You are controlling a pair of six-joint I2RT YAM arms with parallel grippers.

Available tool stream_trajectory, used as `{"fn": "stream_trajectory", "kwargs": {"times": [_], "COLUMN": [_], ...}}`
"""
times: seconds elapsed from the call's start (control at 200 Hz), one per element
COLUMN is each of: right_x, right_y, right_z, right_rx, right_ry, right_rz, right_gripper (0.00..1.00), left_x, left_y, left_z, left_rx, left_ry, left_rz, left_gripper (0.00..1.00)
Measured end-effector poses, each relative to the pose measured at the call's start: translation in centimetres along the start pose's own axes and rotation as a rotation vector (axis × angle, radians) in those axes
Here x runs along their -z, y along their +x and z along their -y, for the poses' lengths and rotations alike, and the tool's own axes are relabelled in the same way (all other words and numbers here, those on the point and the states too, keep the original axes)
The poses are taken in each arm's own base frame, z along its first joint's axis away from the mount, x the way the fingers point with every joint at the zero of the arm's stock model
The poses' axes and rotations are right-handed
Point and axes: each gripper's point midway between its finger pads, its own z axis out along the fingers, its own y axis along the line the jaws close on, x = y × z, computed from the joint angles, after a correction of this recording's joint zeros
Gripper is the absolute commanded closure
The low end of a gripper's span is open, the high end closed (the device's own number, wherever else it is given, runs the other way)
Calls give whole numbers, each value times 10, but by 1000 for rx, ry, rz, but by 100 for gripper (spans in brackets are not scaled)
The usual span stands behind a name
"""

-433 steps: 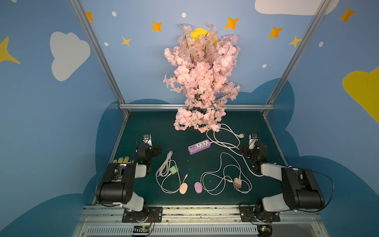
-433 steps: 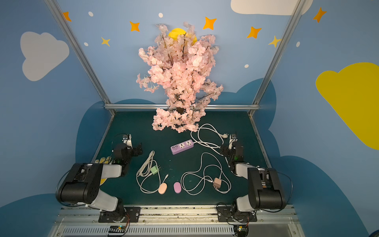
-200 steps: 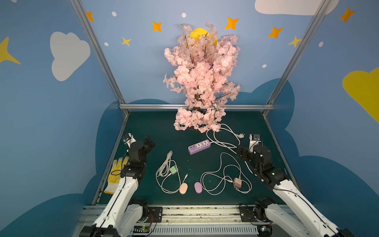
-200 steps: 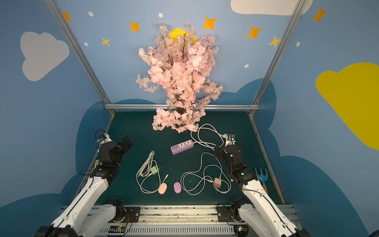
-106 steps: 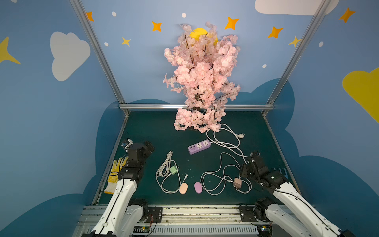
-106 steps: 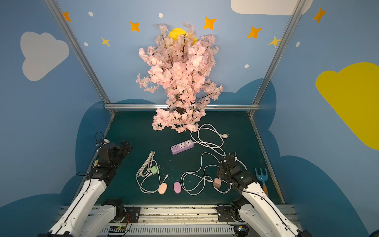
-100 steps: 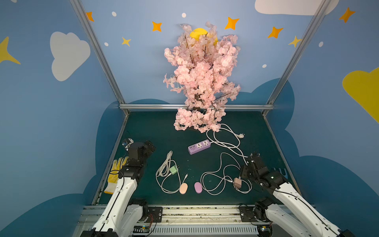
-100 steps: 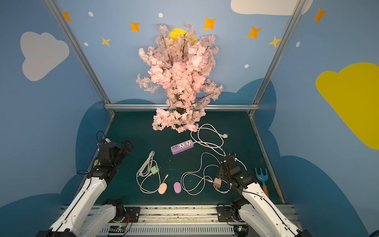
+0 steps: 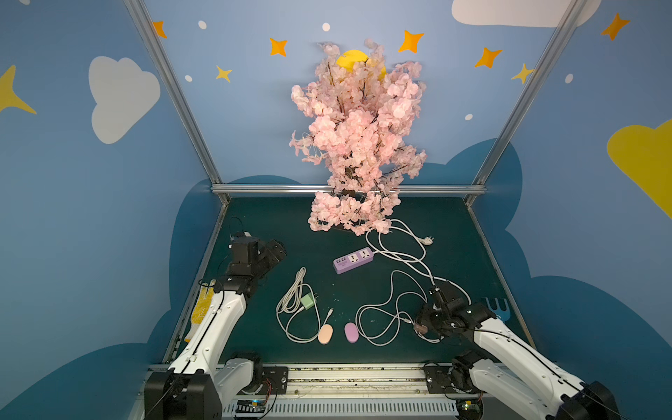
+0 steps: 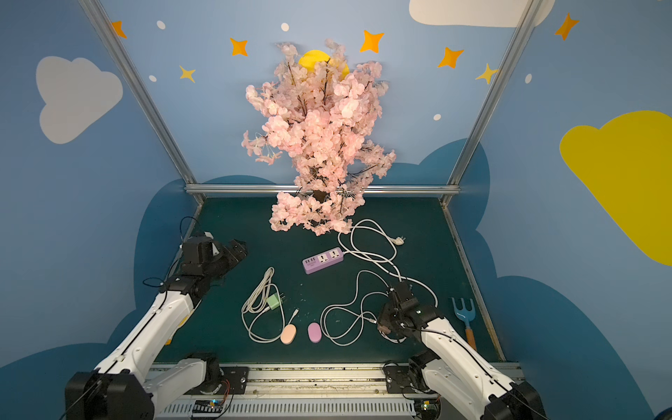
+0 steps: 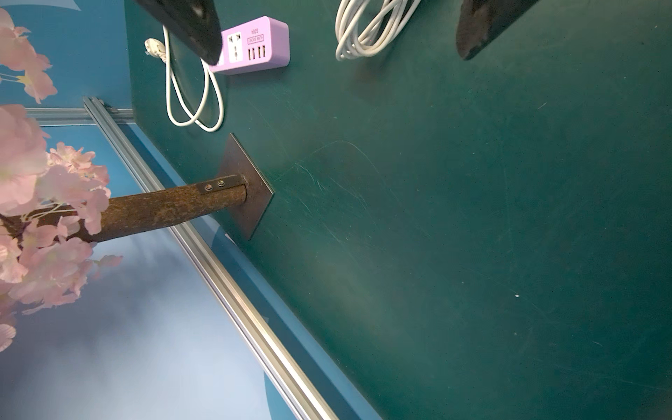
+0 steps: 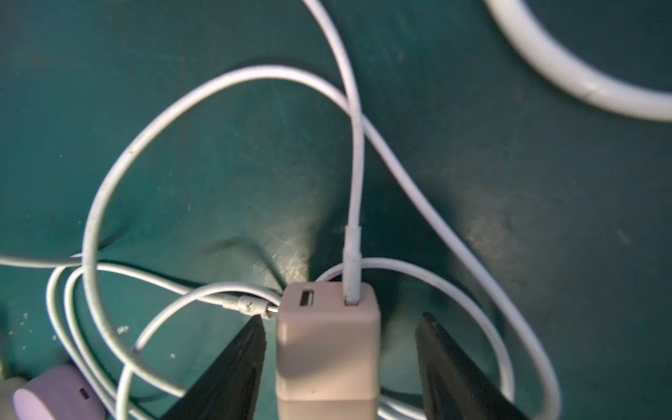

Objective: Charge the bluetooth headset
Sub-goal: Pick up the plug from the center of the board.

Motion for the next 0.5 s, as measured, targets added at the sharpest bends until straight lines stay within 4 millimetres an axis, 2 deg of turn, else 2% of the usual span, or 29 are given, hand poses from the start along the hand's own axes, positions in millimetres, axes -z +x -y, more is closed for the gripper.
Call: {"fn": "stream_trajectory", "kwargs": {"times": [0.3,0.396,0.501], "right_x": [-6,-9,-11], "right_y": [11,11,11], "right_z": [-10,-11,-12], "right_rx": [-8,-9,-9], "right_ry": [-41,-42,-43], "right_rz": [-79,-89,-95], "right_gripper": [42,50,70], "left_x": [-8,-8,-5], "left_y": [18,21,24], "left_z": [1,3,8], "left_rx": [7,8,7], "left_ry": [22,38,63], "left_rz": [-96,-112,-129], "left_gripper": [0,0,0]}}
